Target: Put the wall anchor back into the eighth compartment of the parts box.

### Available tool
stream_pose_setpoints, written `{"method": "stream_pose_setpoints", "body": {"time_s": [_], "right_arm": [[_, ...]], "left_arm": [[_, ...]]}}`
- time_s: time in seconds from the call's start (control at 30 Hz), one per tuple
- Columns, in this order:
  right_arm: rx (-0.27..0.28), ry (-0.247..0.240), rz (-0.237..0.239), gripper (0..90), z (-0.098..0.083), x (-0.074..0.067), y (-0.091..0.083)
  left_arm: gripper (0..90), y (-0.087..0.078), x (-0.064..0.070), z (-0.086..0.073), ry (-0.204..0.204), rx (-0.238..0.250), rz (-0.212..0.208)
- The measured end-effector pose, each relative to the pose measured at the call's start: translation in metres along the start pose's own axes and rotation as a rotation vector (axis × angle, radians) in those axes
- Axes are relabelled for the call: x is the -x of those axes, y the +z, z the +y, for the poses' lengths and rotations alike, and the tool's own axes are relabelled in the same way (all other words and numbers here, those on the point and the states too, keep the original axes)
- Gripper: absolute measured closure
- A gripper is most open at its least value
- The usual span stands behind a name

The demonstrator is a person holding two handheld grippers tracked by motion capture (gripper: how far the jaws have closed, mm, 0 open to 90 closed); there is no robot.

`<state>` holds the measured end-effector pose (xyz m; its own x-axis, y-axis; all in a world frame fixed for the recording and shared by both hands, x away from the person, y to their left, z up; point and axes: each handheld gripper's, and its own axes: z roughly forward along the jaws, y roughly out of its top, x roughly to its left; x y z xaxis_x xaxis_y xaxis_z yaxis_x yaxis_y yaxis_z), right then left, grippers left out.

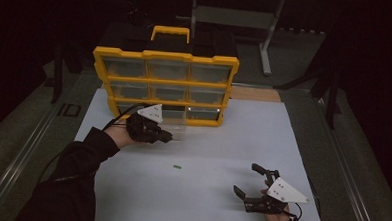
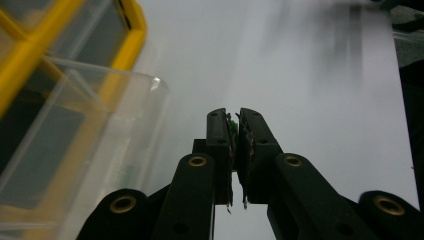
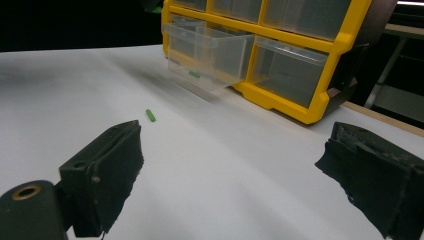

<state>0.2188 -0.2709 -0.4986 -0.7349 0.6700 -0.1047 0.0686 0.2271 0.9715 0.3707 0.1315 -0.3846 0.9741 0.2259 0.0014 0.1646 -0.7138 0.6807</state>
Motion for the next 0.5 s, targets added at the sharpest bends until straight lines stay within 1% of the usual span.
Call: {"method": "stream_pose_setpoints", "body": {"time_s": [0.03, 0.13, 0.2, 0.23, 0.3, 0.33, 0.37, 0.4, 0.43, 0.47, 0.5], "right_arm": [[0.000, 0.000, -0.001, 8.3, 0.000, 0.000, 0.000], [0.001, -0.002, -0.001, 8.3, 0.000, 0.000, 0.000], [-0.001, -0.005, -0.001, 8.3, 0.000, 0.000, 0.001], [-0.001, -0.005, 0.000, 8.3, 0.000, 0.000, 0.001], [-0.001, -0.006, -0.001, 8.3, 0.000, 0.000, 0.000], [-0.001, -0.005, -0.002, 8.3, 0.000, 0.000, 0.000], [0.001, -0.004, -0.002, 8.3, 0.000, 0.000, 0.000], [0.001, -0.004, -0.002, 8.3, 0.000, 0.000, 0.000], [0.000, -0.004, -0.002, 8.3, 0.000, 0.000, 0.000], [-0.001, -0.006, -0.001, 8.3, 0.000, 0.000, 0.001], [-0.001, -0.006, 0.000, 8.3, 0.000, 0.000, 0.001]], "left_arm": [[83.8, -0.003, -0.001, 0.002, 0.006, 0.003, 0.008], [83.8, -0.011, -0.008, 0.005, 0.001, 0.018, 0.029], [83.8, -0.014, -0.012, 0.007, -0.006, 0.029, 0.036], [83.8, -0.015, -0.014, 0.008, -0.007, 0.036, 0.047], [83.8, -0.017, -0.018, 0.009, -0.012, 0.039, 0.057], [83.8, -0.018, -0.020, 0.009, -0.022, 0.048, 0.065], [83.8, -0.019, -0.022, 0.010, -0.031, 0.060, 0.063], [83.8, -0.019, -0.022, 0.010, -0.031, 0.060, 0.063], [83.8, -0.021, -0.026, 0.010, -0.039, 0.074, 0.077], [83.8, -0.022, -0.028, 0.011, -0.047, 0.085, 0.080], [83.7, -0.022, -0.030, 0.011, -0.056, 0.097, 0.092]]}}
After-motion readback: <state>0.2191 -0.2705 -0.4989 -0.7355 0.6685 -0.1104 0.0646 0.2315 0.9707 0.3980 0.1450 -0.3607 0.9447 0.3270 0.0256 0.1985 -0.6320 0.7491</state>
